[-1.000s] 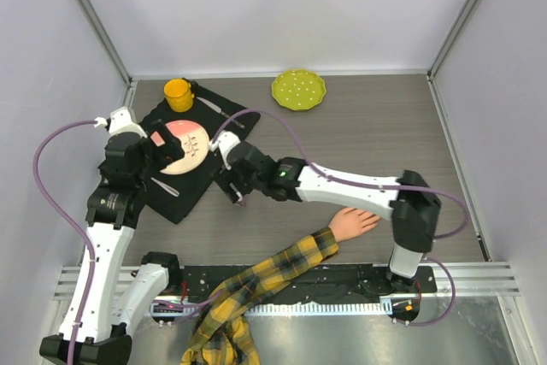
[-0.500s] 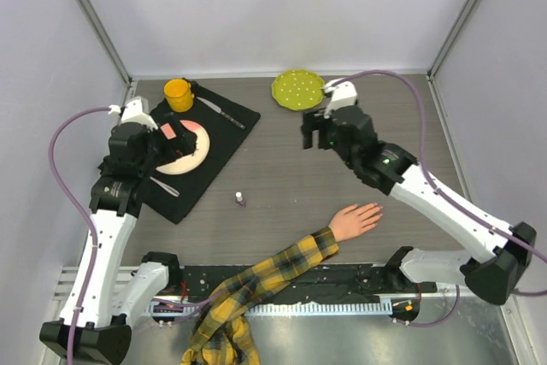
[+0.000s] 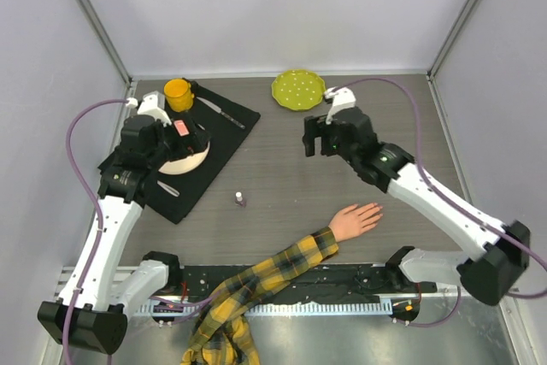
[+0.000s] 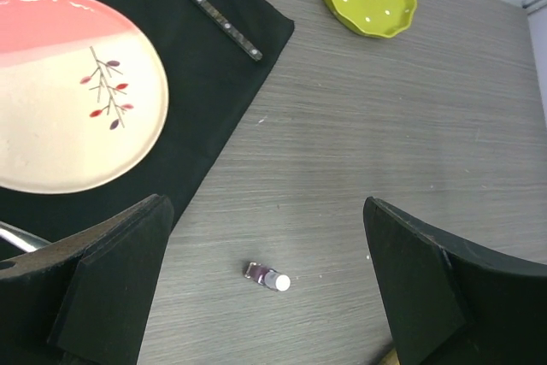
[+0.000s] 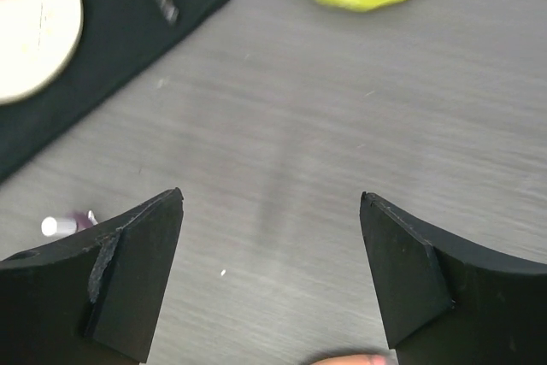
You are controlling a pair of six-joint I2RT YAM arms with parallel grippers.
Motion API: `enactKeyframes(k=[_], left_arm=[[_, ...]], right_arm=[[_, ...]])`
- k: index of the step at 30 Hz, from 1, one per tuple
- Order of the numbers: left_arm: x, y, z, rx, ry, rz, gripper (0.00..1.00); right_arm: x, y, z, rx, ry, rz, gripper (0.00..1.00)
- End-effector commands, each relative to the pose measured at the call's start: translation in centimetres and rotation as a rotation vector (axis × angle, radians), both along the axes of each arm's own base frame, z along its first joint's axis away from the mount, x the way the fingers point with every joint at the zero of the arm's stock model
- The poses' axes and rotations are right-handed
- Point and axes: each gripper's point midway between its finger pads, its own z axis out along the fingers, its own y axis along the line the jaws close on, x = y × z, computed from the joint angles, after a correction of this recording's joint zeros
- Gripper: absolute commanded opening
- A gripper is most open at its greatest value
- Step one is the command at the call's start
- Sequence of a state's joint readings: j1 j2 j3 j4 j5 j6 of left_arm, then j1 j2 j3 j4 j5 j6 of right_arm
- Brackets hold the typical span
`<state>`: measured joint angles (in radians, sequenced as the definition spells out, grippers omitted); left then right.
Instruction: Paint the nails
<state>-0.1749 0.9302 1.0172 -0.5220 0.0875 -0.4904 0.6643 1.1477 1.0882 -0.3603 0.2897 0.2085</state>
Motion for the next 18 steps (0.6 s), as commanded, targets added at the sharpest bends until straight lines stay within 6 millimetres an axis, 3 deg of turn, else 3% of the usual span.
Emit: enactKeyframes(k=[1,2,3,4,7,9,10,12,13,18], left_arm=[[-0.5,1.6,1.2,0.056,-0.035,0.058,1.00],[-0.7,2.2,1.0,0.076,-0.033,0.081,1.00],[-0.9,2.5,1.2,0.092,-0.042,0.087,1.00],[-1.1,2.8,0.9,0.107,-0.038,0.099,1.00],[-1.6,3.4,0.8,0.127,-0.043,0.114,1.00],[-1.7,3.5,0.8,0.130,-0.043,0.117,1.00],[-1.7,3.5,0.7,0.130,-0.043,0.117,1.00],[-1.8,3.5,0.8,0.130,-0.043,0.115,1.00],[-1.9,3.5,0.9,0.136,-0.044,0.113,1.00],[-2.1,3.9,0.9,0.155,-0.050,0.121,1.00]], right_arm=[[-0.4,6.3,-1.4,0.029,0.082,0.166,0.90],[-0.6,7.4,-1.7,0.011,0.083,0.182,0.91],[-1.6,10.0,-3.6,-0.036,0.114,0.238,0.91],[-1.7,11.3,-3.3,-0.039,0.110,0.253,0.91],[-3.6,16.7,-6.2,-0.094,0.178,0.368,0.91],[-5.4,20.2,-6.1,-0.094,0.174,0.456,0.91],[-5.8,21.5,-7.8,-0.126,0.194,0.481,0.91],[-6.7,23.8,-7.7,-0.124,0.190,0.534,0.91],[-7.4,24.8,-8.8,-0.144,0.204,0.562,0.91],[-8.5,27.5,-9.3,-0.159,0.196,0.638,0.90]])
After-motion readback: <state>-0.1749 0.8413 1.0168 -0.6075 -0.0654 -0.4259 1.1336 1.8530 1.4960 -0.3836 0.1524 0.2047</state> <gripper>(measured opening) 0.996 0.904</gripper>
